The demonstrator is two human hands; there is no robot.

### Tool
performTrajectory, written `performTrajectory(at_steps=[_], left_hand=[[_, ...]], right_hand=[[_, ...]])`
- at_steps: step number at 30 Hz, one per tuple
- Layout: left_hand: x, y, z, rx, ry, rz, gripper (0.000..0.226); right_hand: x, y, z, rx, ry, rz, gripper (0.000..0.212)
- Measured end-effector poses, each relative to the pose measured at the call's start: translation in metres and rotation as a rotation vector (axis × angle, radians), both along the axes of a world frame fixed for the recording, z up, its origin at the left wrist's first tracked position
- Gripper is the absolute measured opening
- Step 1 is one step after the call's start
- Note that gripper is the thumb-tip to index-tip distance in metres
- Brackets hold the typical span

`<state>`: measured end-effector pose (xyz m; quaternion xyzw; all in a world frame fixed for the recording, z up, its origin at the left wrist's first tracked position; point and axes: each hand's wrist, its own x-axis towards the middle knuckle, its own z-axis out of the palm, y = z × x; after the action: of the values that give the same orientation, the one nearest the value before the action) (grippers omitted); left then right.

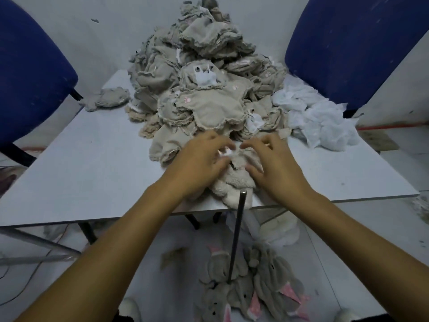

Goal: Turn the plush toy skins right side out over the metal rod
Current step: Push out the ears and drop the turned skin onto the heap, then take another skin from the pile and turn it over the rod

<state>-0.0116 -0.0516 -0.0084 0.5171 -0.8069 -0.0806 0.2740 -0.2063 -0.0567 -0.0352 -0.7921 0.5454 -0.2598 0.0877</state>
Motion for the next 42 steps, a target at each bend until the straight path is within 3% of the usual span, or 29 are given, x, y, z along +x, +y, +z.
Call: performTrajectory(at_steps=[4, 10, 13, 15, 19, 24, 26, 28, 31, 39, 42], left_hand=[[-0.014, -0.001, -0.003, 0.236, -0.125, -0.04, 0.015], [-0.027, -0.007, -0.009, 0.29, 0.107, 0.105, 0.019], [-0.037, -0.011, -0.012, 0.276, 0.027, 0.074, 0.023], [-0.041, -0.015, -0.014, 0.263, 0.011, 0.061, 0.025], [-0.046, -0.021, -0.019, 0.182, 0.005, 0.017, 0.021], [-0.063, -0.023, -0.023, 0.045, 0.004, -0.033, 0.011], [-0.069, -0.021, -0.022, 0.008, 0.05, -0.05, 0.009], [-0.072, -0.019, -0.021, -0.02, 0.088, -0.052, 0.006], [-0.072, -0.017, -0.022, 0.012, 0.043, -0.044, 0.002], [-0.059, -0.02, -0.024, 0.108, 0.003, 0.004, 0.012], [-0.058, -0.018, -0.022, 0.105, 0.002, 0.017, 0.013]], right_hand=[[0.0, -0.005, -0.005, 0.068, 0.048, 0.018, 0.032], [-0.005, -0.01, -0.003, -0.002, 0.02, -0.055, 0.028], [-0.017, -0.013, -0.005, -0.116, 0.184, -0.351, 0.039], [-0.027, -0.02, -0.004, -0.056, 0.251, -0.483, 0.052], [-0.047, -0.033, -0.003, 0.15, 0.207, -0.531, 0.061], [-0.063, -0.039, 0.001, 0.126, 0.252, -0.524, 0.075], [-0.067, -0.041, 0.001, 0.109, 0.248, -0.53, 0.072], [-0.07, -0.039, -0.002, 0.054, 0.232, -0.538, 0.05], [-0.074, -0.037, -0.006, 0.019, 0.19, -0.492, 0.025], [-0.051, -0.027, 0.01, -0.125, -0.184, -0.305, 0.016], [-0.029, -0.016, 0.019, -0.116, -0.439, -0.165, 0.006]])
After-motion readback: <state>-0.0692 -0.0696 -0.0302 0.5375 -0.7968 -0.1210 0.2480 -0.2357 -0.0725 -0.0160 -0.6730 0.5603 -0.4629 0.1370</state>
